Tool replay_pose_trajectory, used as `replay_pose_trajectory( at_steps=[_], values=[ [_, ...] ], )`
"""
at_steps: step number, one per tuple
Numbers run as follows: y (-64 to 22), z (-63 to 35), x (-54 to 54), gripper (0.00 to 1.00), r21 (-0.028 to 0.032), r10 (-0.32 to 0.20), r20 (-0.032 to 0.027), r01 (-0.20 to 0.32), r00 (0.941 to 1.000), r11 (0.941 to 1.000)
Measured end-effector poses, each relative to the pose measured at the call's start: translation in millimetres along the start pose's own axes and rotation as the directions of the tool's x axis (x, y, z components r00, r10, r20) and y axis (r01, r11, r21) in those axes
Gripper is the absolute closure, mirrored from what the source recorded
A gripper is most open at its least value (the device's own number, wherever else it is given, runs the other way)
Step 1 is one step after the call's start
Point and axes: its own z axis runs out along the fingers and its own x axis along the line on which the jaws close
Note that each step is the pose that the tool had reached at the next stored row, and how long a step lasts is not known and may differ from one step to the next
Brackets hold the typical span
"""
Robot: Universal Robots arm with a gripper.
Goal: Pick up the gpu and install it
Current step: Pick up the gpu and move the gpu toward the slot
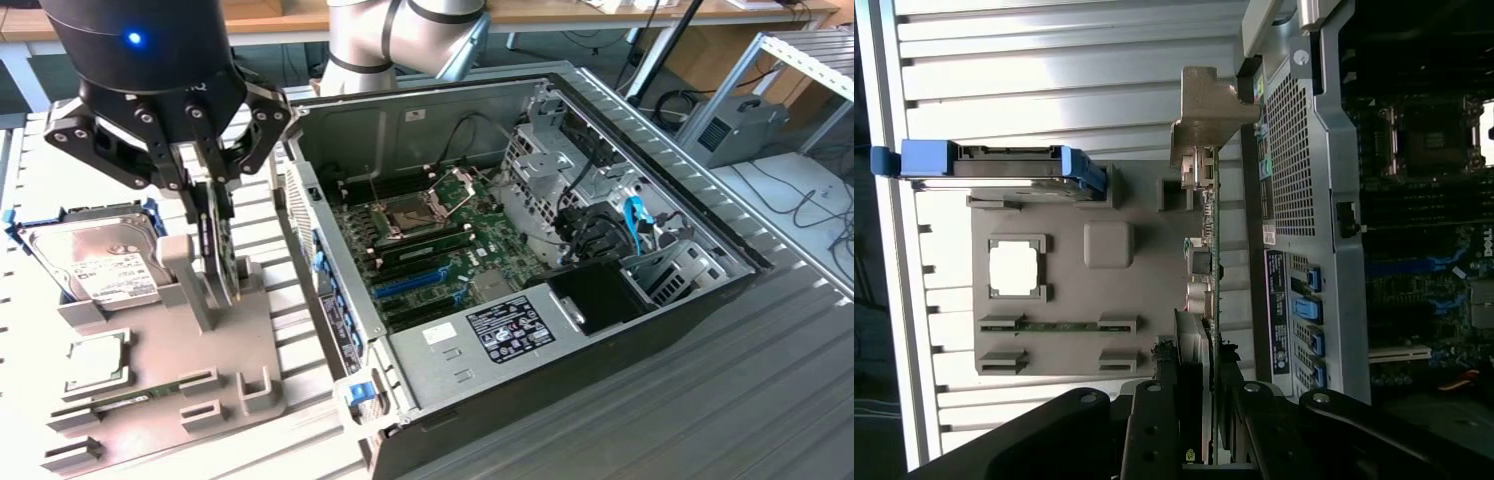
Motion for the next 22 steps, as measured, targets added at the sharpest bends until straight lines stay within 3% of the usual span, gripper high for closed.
replay_pose_trajectory(
  at_steps=[22],
  values=[
    [0.2, -5.6, -0.1, 0.74, -0.0001, 0.000, 0.0001, 0.000, 1.0000, 1.0000]
  ],
)
